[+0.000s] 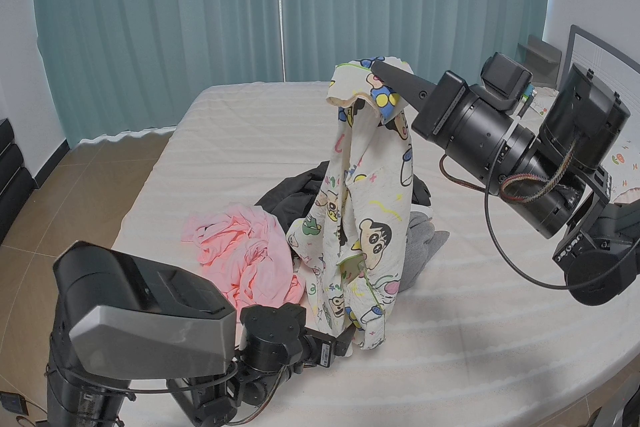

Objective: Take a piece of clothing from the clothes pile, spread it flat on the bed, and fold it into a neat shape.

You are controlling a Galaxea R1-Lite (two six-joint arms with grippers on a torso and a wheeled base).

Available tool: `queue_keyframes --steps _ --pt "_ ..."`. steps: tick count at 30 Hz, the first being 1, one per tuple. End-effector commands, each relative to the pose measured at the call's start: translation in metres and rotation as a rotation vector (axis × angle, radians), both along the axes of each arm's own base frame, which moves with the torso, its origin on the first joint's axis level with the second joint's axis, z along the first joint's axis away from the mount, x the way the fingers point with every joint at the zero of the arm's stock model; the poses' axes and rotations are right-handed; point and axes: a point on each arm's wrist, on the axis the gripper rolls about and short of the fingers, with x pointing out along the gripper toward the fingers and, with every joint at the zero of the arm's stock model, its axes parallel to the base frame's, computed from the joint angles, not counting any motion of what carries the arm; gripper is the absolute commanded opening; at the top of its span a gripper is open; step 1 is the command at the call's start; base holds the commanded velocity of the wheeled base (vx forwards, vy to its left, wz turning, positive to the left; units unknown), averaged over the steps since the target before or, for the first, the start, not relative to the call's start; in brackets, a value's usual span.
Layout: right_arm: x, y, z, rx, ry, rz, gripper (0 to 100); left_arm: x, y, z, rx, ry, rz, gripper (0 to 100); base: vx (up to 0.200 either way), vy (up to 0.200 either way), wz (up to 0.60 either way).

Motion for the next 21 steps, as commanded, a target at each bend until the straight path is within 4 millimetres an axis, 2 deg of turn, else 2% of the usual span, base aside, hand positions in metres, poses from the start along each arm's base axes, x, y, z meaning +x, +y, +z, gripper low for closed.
queue_keyframes --steps 1,8,9,14,19,21 --pt "-0.001 0.000 0.001 0.002 -0.002 0.001 0 0.011 -0.007 -0.015 0.008 -0.006 0.028 100 0.000 0.000 0.00" --pt "-0.002 -0.002 0.003 0.006 -0.007 0.000 0 0.027 -0.010 -0.023 -0.004 -0.044 0.106 100 0.000 0.000 0.00" --pt "-0.002 -0.003 0.002 0.005 -0.005 -0.003 0 0.027 -0.009 -0.023 -0.007 -0.049 0.111 0 0.000 0.000 0.00" --pt "0.003 -0.010 0.000 -0.002 0.003 -0.031 0 0.024 0.003 -0.021 -0.004 -0.054 0.139 0 0.000 0.000 0.00" --pt "0.011 -0.022 -0.008 -0.020 0.025 -0.077 0 0.007 0.026 -0.003 0.017 -0.034 0.159 0 0.000 0.000 0.00" --pt "0.013 -0.029 -0.015 -0.038 0.045 -0.099 0 -0.001 0.036 0.014 0.006 -0.043 0.167 0 0.000 0.000 0.00"
